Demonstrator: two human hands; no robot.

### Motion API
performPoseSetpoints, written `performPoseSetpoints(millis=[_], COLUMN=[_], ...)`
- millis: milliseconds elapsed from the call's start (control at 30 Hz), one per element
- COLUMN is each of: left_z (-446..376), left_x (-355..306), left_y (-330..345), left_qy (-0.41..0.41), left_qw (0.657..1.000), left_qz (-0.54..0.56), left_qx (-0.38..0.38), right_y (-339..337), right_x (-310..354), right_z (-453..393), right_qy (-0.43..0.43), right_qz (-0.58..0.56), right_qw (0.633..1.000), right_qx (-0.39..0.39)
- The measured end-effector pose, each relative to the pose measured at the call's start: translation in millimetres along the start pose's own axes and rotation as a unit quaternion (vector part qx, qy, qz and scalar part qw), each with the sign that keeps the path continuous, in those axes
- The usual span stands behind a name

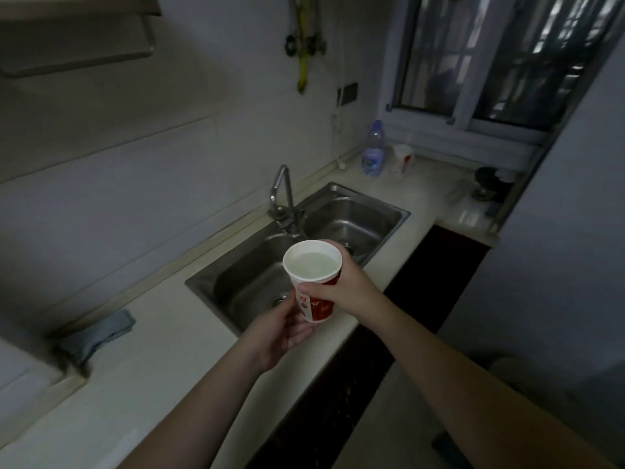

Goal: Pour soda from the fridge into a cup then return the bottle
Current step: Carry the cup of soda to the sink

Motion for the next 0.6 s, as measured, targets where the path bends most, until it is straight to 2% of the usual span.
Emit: performPoseSetpoints(millis=[300, 600], left_z=[-32, -101], left_x=[-9, -34], left_y=[116, 207], left_qy=[-0.009, -0.026], left_qw=[0.997, 0.992], left_qz=[-0.045, -0.051], left_qx=[0.066, 0.114], right_y=[-105, -174], right_x=[-15, -35], right_z=[-39, -113], right_qy=[0.018, 0.009], right_qz=[-0.017, -0.028], right_qw=[0.996, 0.991], right_qx=[-0.080, -0.128])
Point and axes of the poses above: each hand's wrist, its own z-axis away from the middle knuckle, its own y-axis out of the palm, x = y × z, the point moved 1 cm from there along -z, towards the middle knuckle, and after that the axes turned 15 degrees about -x, right-handed, at the moved point
